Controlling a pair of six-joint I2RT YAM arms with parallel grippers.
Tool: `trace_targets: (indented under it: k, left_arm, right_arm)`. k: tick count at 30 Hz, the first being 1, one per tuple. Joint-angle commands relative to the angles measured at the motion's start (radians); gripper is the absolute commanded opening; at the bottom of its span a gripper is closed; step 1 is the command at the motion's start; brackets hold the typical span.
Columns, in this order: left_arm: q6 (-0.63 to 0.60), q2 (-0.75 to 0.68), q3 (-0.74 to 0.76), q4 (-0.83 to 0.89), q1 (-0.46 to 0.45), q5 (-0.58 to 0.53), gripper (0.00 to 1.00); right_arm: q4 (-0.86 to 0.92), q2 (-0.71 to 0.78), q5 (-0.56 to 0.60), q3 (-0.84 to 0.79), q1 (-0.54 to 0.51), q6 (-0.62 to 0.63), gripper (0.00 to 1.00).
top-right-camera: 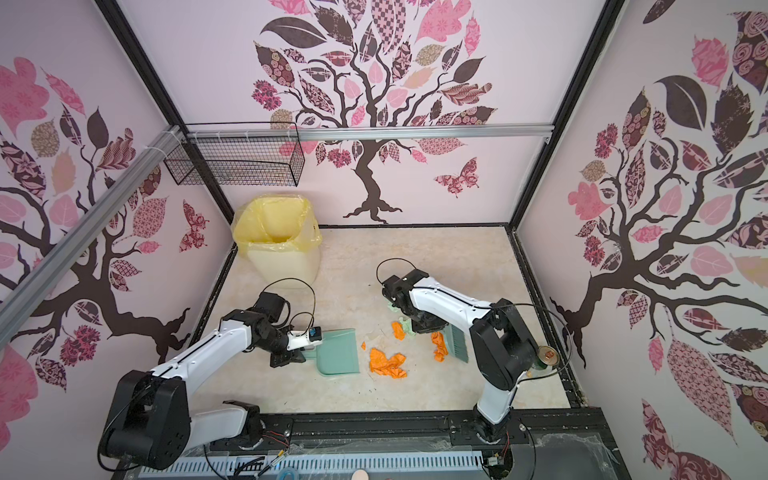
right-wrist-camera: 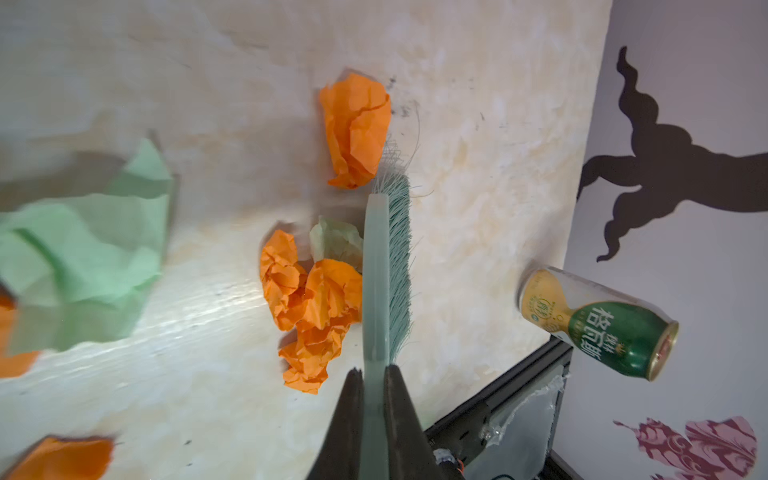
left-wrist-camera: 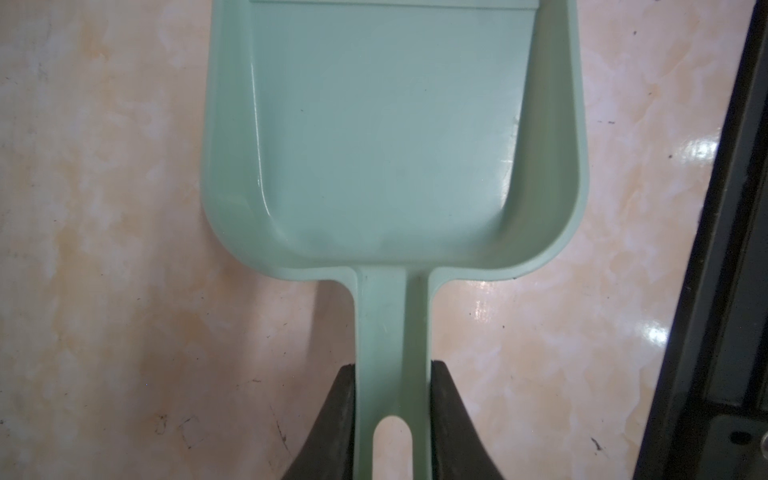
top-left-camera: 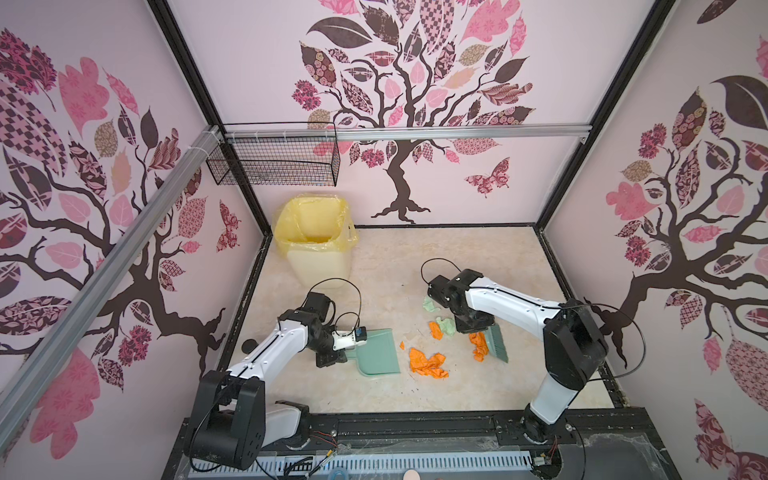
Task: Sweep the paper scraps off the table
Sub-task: 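Sweep scraps near the green can with the brush toward the dustpan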
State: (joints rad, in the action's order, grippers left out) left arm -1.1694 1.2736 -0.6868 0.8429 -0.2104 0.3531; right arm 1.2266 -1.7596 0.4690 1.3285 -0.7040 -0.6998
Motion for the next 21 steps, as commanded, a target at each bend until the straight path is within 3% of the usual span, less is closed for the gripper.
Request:
trace_targets:
  k: [1, 11, 21]
  left_arm:
    - [0.022, 0.011, -0.016, -0.005, -0.003, -0.006, 0.0]
    - [0.059, 0.026, 0.001, -0.045, -0.004, -0.007, 0.0]
    - [0.16, 0.047, -0.002, -0.123, -0.078, -0.142, 0.0]
  right_arm:
    - [-0.089, -0.054, -0.106, 0.085, -0.021, -0.009, 0.0]
    - [-0.07, -0.031, -0.129, 0.267, -0.024, 0.026, 0.0]
    - [0.117, 0.134, -0.001, 0.232, -0.024, 0.103, 0.0]
